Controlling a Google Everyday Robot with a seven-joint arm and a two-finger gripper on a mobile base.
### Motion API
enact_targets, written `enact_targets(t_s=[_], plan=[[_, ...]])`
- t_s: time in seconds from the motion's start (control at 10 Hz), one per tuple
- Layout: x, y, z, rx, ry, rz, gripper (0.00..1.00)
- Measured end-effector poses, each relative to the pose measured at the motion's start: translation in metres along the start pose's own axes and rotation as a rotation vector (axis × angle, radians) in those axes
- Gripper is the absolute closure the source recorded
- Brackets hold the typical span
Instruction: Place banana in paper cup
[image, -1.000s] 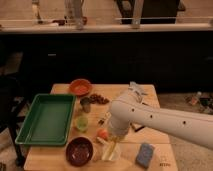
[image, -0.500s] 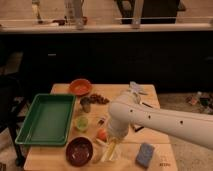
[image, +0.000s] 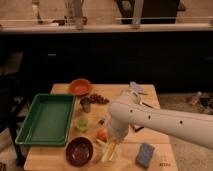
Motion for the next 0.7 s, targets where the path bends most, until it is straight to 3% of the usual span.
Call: enact_targets(t_s=[0.3,0.4,0.5,0.7], plan=[[0.0001,0.0001,0.0000,0.000,0.000,0.000,0.41],[0.0001,0.0001,0.0000,0.000,0.000,0.000,0.36],[0.0001,0.0002,0.0000,0.001,0.000,0.001,0.20],[0.0000,0.0004,0.0006,0.001,-0.001,0.002,0.20]])
